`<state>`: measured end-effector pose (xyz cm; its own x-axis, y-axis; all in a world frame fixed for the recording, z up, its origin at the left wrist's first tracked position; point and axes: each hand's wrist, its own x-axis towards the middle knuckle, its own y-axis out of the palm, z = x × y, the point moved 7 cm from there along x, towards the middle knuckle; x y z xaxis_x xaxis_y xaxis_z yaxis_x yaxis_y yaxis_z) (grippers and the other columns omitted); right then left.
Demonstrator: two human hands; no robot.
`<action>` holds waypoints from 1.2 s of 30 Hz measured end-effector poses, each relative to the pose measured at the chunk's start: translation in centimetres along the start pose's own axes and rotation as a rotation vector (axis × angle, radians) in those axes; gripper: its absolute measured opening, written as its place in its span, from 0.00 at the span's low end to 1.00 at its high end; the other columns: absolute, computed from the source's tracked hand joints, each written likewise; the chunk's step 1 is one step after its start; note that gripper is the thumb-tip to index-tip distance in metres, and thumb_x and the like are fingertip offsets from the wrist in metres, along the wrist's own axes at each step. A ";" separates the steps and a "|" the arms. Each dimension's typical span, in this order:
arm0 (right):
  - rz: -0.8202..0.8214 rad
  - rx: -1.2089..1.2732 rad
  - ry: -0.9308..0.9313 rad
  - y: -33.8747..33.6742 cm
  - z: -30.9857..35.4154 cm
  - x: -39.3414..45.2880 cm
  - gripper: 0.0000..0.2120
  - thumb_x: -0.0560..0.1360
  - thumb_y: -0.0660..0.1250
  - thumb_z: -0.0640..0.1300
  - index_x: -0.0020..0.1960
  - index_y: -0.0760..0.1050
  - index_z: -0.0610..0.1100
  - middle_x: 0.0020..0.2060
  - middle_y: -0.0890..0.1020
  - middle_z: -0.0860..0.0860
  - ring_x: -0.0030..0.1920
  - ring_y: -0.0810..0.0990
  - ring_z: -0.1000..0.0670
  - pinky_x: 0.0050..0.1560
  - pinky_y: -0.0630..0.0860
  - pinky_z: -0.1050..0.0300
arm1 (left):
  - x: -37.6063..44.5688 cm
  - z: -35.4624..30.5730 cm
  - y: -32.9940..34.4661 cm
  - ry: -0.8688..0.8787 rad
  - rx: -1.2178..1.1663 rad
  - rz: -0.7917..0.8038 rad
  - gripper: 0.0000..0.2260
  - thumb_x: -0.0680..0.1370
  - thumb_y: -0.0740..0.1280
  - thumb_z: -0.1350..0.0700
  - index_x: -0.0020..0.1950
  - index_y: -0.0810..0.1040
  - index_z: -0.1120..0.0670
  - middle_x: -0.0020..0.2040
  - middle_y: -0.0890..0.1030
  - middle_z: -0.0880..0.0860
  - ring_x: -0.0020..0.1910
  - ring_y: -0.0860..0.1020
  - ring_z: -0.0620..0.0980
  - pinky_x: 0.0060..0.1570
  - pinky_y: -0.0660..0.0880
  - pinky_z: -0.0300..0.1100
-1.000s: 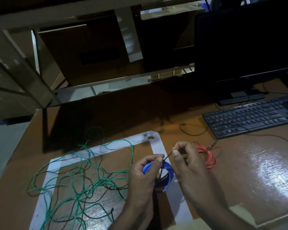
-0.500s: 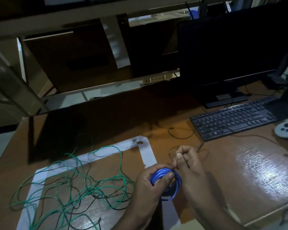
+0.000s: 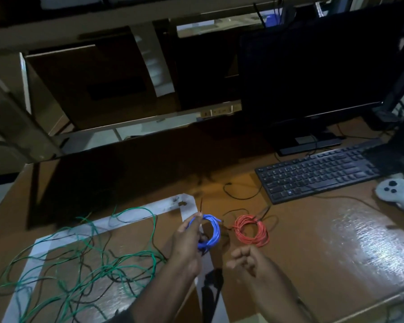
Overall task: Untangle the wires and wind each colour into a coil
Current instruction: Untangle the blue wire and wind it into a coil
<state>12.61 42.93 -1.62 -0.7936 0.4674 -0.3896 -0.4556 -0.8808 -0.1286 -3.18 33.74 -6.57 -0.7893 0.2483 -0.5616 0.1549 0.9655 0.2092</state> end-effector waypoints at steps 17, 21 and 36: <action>-0.179 -0.802 -0.424 -6.1 1.4 3.9 0.18 0.74 0.74 0.51 0.61 0.75 0.61 0.58 0.73 0.63 0.61 0.72 0.58 0.53 0.70 0.67 | 4.9 -1.8 1.1 0.291 0.250 -0.284 0.16 0.84 0.65 0.57 0.72 0.74 0.53 0.58 0.81 0.53 0.55 0.82 0.52 0.52 0.81 0.46; -0.181 -1.034 -0.448 -5.1 0.6 6.3 0.22 0.75 0.70 0.59 0.69 0.73 0.60 0.61 0.72 0.57 0.64 0.67 0.53 0.56 0.68 0.62 | 4.1 -2.2 -0.1 0.369 0.352 -0.349 0.10 0.81 0.71 0.56 0.62 0.81 0.51 0.53 0.83 0.48 0.49 0.81 0.44 0.45 0.81 0.44; -0.324 -1.043 -0.710 -3.2 5.9 8.8 0.11 0.74 0.74 0.53 0.55 0.82 0.53 0.48 0.78 0.57 0.52 0.72 0.53 0.37 0.65 0.66 | 4.6 -2.4 -2.7 0.295 0.160 -0.438 0.07 0.75 0.76 0.62 0.52 0.82 0.55 0.48 0.85 0.55 0.49 0.85 0.56 0.52 0.84 0.56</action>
<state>4.72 50.31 0.72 -0.8919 0.3240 0.3155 -0.3940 -0.2144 -0.8937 -8.67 32.06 -7.75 -0.9298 -0.1897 -0.3154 -0.1553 0.9791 -0.1312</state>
